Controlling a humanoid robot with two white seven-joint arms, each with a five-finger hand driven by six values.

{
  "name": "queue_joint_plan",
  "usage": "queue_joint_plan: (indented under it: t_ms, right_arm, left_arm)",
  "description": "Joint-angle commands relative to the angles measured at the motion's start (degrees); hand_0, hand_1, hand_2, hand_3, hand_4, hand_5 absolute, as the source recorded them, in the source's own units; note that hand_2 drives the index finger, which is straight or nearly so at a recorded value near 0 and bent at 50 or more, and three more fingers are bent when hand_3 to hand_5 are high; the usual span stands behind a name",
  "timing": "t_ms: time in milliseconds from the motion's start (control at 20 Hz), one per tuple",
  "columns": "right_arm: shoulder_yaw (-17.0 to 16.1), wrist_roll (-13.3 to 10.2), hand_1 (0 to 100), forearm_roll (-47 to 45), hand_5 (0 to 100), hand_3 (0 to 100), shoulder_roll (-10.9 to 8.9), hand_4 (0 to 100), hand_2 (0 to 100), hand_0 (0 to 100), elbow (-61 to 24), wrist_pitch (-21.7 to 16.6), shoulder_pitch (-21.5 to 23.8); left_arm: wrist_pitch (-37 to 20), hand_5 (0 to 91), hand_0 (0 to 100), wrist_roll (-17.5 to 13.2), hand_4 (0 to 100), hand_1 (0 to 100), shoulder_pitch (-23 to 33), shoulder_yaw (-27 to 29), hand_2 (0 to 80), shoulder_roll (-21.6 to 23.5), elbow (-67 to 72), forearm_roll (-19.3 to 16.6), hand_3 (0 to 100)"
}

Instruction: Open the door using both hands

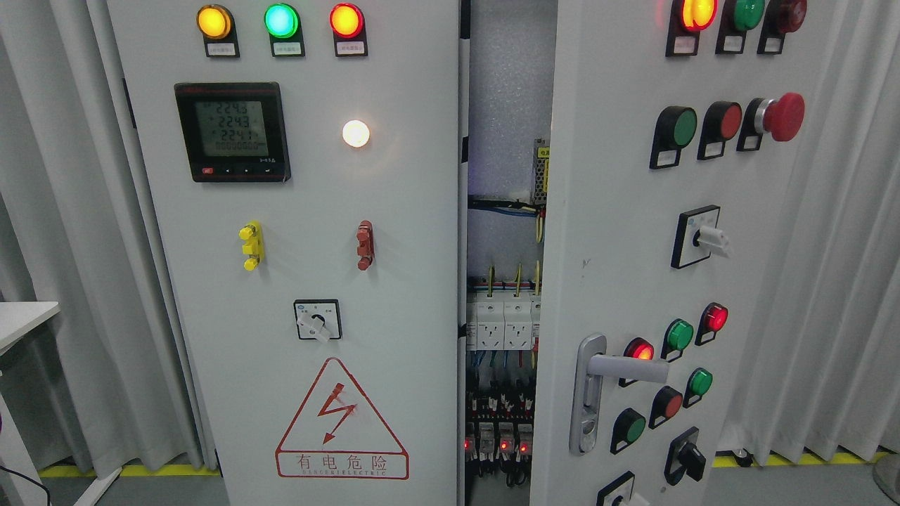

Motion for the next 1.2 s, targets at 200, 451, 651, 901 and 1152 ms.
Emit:
queue_joint_plan:
  t_ms: [200,451,651,901,1152]
  right_arm:
    - [0.0,0.02,0,-1.58,0,0,-0.09,0,0,22,0.0,0.03,0.0]
    - [0.0,0.02,0,-1.58,0,0,-0.09,0,0,22,0.0,0.03,0.0]
    - [0.0,0.02,0,-1.58,0,0,-0.09,0,0,22,0.0,0.03,0.0]
    - [0.0,0.02,0,-1.58,0,0,-0.09,0,0,22,0.0,0.03,0.0]
    - [0.0,0.02,0,-1.58,0,0,-0.09,0,0,22,0.0,0.03,0.0]
  left_arm:
    - [0.05,0.0,30,0.16,4,0,-0.35,0.13,2.7,0.19,-0.01,0.1,3]
    - [-0.3,0.0,30,0.08,4,0,3.58,0.57,2.7,1.85,-11.91,0.54,3]
    - [-0.22,0.0,30,-0.97,4,0,13.08,0.57,2.7,7.13,-38.98,0.27,3]
    - [-0.22,0.0,30,-19.32,4,0,21.96,0.92,2.8,8.98,-64.13,0.36,3]
    - [-0.13,0.0,30,-20.14,4,0,24.87,4.69,2.7,12.14,-85.31,0.89,3]
